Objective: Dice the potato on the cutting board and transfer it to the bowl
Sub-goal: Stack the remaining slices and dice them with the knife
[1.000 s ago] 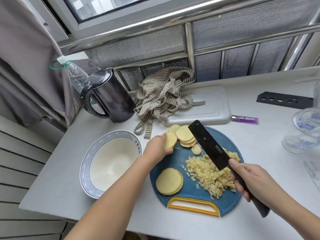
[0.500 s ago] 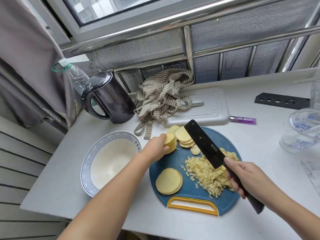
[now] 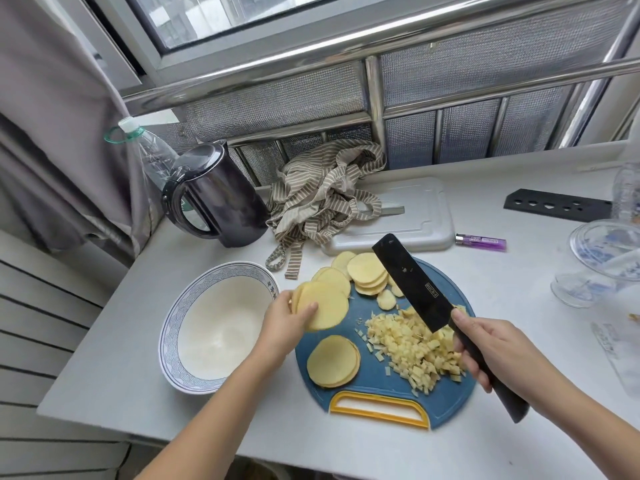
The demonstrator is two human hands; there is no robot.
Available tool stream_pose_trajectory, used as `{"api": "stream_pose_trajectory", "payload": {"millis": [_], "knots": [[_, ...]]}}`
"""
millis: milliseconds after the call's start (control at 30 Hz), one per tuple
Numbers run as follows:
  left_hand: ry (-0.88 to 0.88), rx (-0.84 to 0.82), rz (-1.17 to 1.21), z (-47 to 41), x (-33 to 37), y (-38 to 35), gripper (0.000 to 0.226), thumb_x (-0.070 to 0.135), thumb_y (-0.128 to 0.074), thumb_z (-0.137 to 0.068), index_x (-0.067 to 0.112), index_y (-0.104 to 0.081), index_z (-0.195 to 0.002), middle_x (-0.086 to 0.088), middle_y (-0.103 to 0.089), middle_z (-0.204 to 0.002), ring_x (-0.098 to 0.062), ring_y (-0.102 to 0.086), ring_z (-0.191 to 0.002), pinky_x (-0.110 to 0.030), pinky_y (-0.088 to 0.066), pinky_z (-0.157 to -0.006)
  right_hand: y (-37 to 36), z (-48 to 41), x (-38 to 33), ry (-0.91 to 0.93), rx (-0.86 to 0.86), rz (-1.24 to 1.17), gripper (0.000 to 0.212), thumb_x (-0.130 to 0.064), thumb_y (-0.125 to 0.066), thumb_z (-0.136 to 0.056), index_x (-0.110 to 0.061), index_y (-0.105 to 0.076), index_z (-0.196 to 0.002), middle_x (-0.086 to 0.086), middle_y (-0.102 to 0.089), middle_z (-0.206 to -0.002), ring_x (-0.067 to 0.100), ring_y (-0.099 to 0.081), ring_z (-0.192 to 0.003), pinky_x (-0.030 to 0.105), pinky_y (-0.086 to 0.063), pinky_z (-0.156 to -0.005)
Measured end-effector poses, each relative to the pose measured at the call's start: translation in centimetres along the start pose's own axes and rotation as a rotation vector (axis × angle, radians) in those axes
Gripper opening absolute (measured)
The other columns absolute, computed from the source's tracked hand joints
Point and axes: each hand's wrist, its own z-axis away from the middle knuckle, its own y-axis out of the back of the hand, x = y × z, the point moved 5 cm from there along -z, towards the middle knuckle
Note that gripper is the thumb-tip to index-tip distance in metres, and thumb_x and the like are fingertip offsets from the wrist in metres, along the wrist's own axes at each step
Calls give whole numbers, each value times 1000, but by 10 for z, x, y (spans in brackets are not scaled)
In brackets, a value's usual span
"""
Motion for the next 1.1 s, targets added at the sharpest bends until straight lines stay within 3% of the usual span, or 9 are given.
{"api": "stream_pose_trajectory", "payload": {"millis": [67,167,467,567,633,700,833,967,1100], "knots": [[174,-60,143,13,-31,-5,18,15,-67,-90,11,-56,-104,-15,-64,-113,-27,-63,-100,-43,-57,-81,-1,0,0,2,-4,5,53,-49,-46,-92,-1,-56,-70,12,-49,-48,22,-42,-38,24,-37,-42],[311,-108,276,32,-59,-15,20,16,-68,-89,10,-60,-106,-18,-66,-113,-29,-66,-97,-44,-57,-83,-4,0,0,1,-17,15,53,-48,-46,-93,-1,-56,-70,11,-50,-49,21,-43,-38,24,-37,-41],[412,32,482,39,-58,-29,19,14,-58,-96,8,-55,-114,-14,-64,-112,-28,-63,-103,-38,-56,-83,-11,1,-3,-3,-35,32,51,-46,-46,-95,-2,-55,-71,10,-50,-49,21,-43,-38,24,-37,-41],[320,69,160,28,-55,-22,33,16,-57,-96,15,-51,-128,-10,-57,-128,-28,-56,-113,-45,-49,-97,-12,2,-4,-5,-41,32,51,-46,-46,-95,-2,-55,-72,11,-50,-49,21,-43,-38,24,-37,-40],[248,41,-110,25,-47,-19,43,20,-56,-95,12,-47,-136,-9,-55,-133,-25,-52,-120,-36,-43,-103,-12,2,-4,-9,-33,40,50,-45,-45,-95,-2,-55,-71,11,-50,-49,21,-42,-38,25,-37,-40],[207,-2,-266,22,-41,-20,61,35,-61,-92,8,-39,-143,-9,-48,-140,-24,-46,-127,-31,-37,-104,-11,2,-5,-10,-29,46,50,-45,-45,-95,-2,-55,-71,11,-50,-49,21,-42,-38,26,-37,-41],[182,-92,-444,18,-31,-30,100,62,-70,-74,14,-25,-150,-10,-32,-148,-27,-35,-136,-36,-31,-109,-10,3,-4,-7,-27,50,51,-45,-46,-95,-2,-56,-70,11,-50,-49,21,-43,-39,27,-38,-42],[133,-124,-594,10,-24,-36,87,62,-66,-78,22,-31,-147,-13,-34,-140,-32,-35,-130,-36,-31,-107,-11,2,-4,-9,-33,53,51,-46,-45,-95,-3,-55,-70,11,-50,-49,21,-43,-39,27,-38,-42],[116,-161,-617,4,-23,-35,73,55,-67,-80,17,-39,-136,-8,-40,-134,-26,-41,-124,-34,-39,-98,-13,1,-4,-11,-38,50,51,-46,-45,-95,-2,-55,-71,11,-50,-49,21,-43,-39,26,-38,-42]]}}
